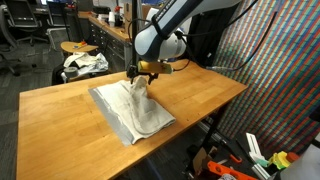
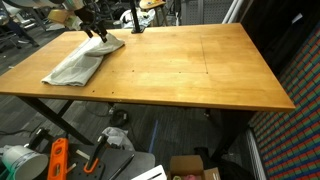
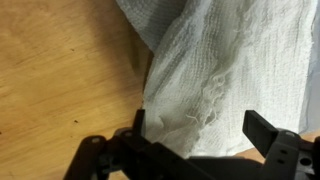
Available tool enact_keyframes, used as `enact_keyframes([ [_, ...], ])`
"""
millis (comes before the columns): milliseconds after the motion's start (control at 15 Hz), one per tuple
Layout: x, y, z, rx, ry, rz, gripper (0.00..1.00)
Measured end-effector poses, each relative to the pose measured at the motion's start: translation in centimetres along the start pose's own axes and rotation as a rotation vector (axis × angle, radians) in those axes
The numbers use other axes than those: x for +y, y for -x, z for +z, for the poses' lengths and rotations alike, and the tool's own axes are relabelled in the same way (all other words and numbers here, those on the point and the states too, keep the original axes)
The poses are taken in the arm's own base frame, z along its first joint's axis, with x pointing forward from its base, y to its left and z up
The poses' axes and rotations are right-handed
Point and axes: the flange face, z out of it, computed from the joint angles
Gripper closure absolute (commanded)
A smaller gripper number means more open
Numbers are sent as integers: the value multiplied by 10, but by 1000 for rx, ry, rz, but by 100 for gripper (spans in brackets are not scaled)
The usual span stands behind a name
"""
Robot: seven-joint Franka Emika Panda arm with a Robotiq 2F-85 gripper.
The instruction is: Fold the towel in half from right to left
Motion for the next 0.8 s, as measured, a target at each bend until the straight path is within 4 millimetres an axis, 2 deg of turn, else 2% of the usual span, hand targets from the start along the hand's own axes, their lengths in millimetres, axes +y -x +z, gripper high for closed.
enact_keyframes([
  [267,-13,-19,-3,-44,16,68,0],
  [467,-16,-37,3,-73,33,116,0],
  [533,-16,-43,6,-84,38,128,25],
  [600,-14,-49,9,-92,43,140,27],
  [800,-7,-65,21,-96,54,163,52],
])
